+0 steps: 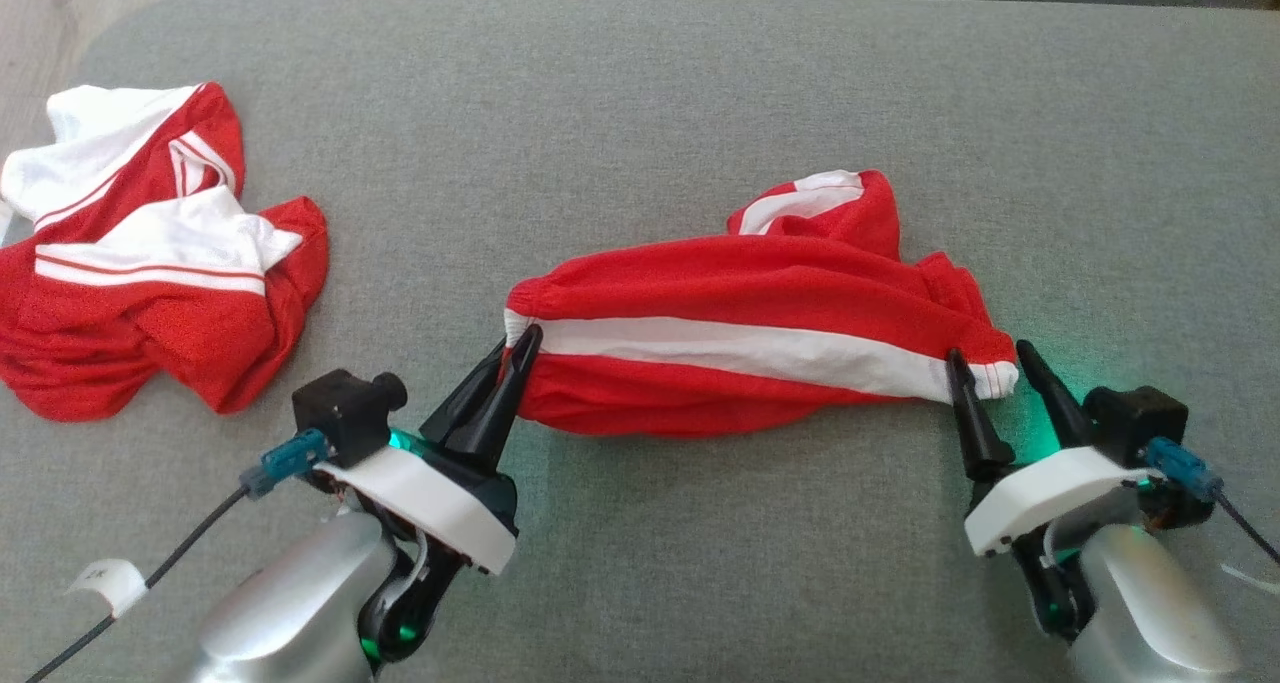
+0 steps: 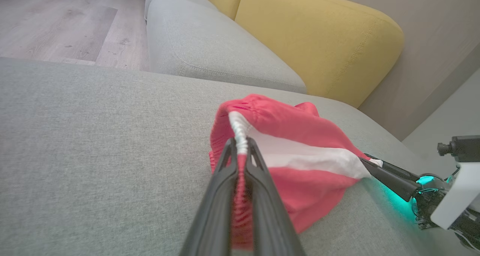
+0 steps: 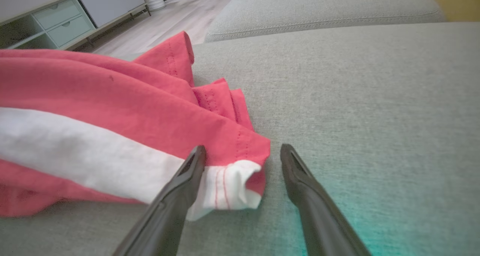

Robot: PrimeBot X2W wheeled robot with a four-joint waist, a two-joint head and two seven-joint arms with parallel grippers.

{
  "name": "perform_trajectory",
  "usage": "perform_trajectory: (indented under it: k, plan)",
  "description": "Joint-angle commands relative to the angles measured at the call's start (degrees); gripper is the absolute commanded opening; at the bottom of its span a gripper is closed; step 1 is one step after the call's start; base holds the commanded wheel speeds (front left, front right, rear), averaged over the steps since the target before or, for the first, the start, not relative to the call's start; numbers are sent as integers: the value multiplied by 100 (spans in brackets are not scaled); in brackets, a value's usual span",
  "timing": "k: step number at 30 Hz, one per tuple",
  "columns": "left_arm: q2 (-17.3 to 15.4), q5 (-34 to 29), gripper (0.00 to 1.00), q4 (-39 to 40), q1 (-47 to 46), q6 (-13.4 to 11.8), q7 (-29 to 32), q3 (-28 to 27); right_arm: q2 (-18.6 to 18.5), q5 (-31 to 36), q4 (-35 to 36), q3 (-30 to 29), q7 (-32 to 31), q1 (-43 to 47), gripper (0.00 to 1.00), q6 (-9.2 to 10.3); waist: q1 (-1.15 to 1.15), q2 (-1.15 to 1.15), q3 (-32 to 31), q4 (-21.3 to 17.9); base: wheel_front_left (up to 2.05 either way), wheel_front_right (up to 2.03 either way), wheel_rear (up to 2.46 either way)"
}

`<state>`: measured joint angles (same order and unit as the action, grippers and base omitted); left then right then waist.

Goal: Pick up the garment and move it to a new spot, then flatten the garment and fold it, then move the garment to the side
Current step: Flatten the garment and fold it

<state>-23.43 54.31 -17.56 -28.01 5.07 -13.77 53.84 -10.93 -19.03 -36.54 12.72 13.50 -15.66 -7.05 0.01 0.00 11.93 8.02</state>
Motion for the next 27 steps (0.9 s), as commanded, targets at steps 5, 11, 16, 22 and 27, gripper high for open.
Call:
perform_trajectory:
  k: [5,11,16,22,27]
  plan:
    - [-60,-108,0,32,-204,30,-96,-310,24,-360,178,416,49,187,100,-44,-1,0,-15,-16,0,0,0]
    - [-55,-267,0,-21,-179,82,-112,-344,62,-480,314,609,125,283,0,-44,-1,0,-84,-99,0,0,0]
    - [-127,-490,0,122,-399,80,-120,-611,-2,-167,1179,30,147,92,0,-44,-1,0,-120,-292,0,0,0]
    - [-218,-964,0,308,-1761,165,-112,-871,-342,84,2295,-571,149,-854,0,-44,-1,0,-13,-588,0,0,0]
    - [28,-975,0,-64,-3347,227,-107,-1050,-827,70,2277,-576,82,-2483,0,-44,-1,0,278,-862,0,0,0]
